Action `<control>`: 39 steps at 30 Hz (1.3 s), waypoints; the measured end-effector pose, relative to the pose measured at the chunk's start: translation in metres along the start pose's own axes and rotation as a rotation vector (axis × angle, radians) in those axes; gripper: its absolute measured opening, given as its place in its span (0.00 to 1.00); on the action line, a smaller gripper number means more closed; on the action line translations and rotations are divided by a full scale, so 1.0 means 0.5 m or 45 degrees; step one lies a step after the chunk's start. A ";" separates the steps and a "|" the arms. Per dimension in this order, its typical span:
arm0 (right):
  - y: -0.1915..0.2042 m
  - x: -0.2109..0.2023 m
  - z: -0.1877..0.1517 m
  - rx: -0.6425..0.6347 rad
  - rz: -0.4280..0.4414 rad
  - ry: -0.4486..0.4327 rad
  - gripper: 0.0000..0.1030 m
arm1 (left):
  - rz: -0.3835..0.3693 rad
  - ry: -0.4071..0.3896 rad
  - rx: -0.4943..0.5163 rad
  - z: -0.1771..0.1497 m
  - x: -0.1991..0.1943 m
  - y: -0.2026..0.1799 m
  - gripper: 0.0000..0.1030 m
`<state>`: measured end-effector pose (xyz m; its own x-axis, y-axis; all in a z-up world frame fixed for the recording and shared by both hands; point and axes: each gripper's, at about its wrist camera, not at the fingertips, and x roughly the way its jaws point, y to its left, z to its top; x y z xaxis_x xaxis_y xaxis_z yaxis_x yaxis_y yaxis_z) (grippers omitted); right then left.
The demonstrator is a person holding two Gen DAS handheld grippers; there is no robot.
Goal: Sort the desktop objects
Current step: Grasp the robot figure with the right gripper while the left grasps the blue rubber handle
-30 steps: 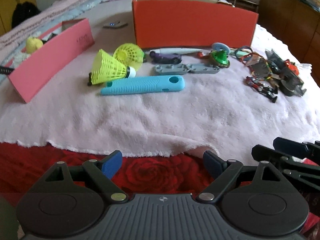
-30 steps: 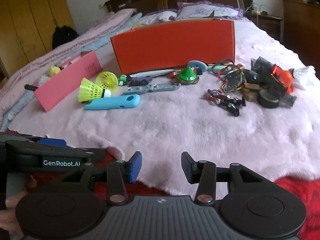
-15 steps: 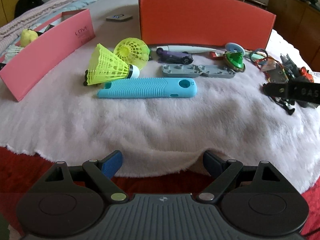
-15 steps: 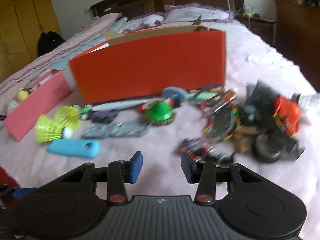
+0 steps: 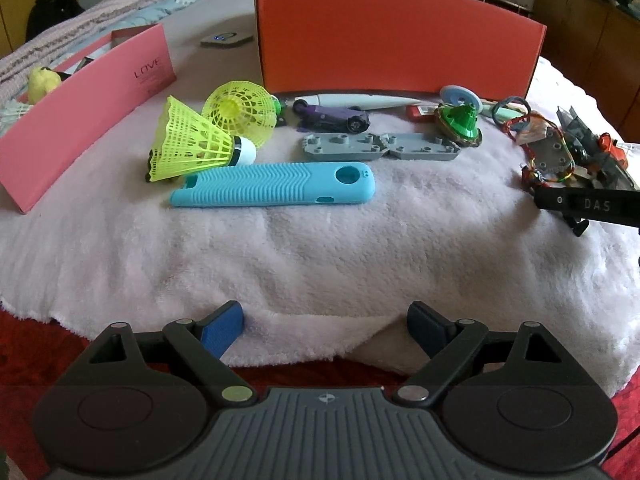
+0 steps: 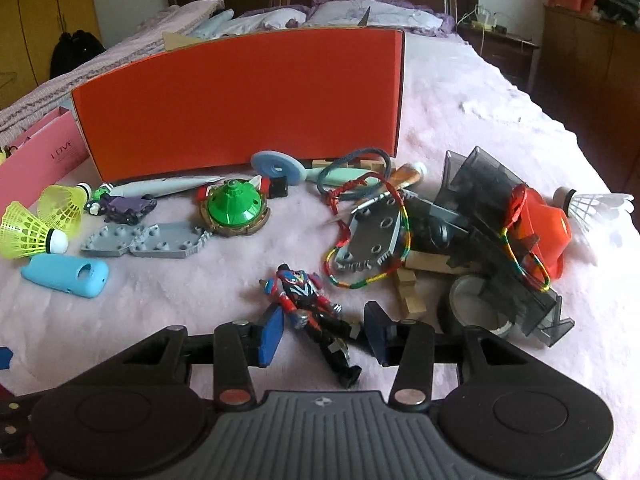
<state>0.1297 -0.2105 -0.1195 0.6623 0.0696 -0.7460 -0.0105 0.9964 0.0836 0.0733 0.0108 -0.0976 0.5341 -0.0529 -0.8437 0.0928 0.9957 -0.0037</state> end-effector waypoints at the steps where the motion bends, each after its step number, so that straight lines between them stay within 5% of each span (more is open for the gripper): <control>1: 0.001 -0.002 -0.001 -0.002 0.000 -0.007 0.38 | -0.002 0.000 0.000 0.000 0.000 0.000 0.87; 4: 0.002 -0.019 -0.002 -0.007 0.046 -0.028 0.19 | -0.008 -0.001 -0.006 0.001 -0.001 0.000 0.87; 10: 0.016 -0.059 -0.016 -0.010 0.096 -0.030 0.17 | -0.016 -0.034 0.041 0.006 -0.009 -0.008 0.87; 14: 0.031 -0.094 -0.040 0.025 0.200 -0.004 0.10 | 0.011 -0.110 0.171 0.034 -0.017 -0.019 0.87; 22: 0.046 -0.096 -0.085 0.068 0.229 0.052 0.10 | 0.144 -0.190 0.465 0.110 0.064 -0.040 0.87; 28: 0.042 -0.092 -0.088 0.091 0.247 0.056 0.10 | -0.029 -0.160 0.616 0.108 0.103 -0.017 0.85; 33: 0.043 -0.090 -0.092 0.107 0.250 0.049 0.10 | -0.072 -0.214 0.618 0.109 0.102 0.001 0.64; 35: 0.047 -0.091 -0.092 0.098 0.243 0.047 0.10 | -0.072 -0.233 0.608 0.109 0.093 0.000 0.33; 39: 0.045 -0.092 -0.093 0.105 0.244 0.046 0.10 | -0.041 -0.281 0.562 0.110 0.065 0.001 0.16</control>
<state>0.0643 -0.1891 -0.1139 0.6269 0.2609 -0.7341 -0.0719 0.9576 0.2789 0.1372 0.0055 -0.0955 0.6857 -0.1454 -0.7132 0.4338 0.8684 0.2401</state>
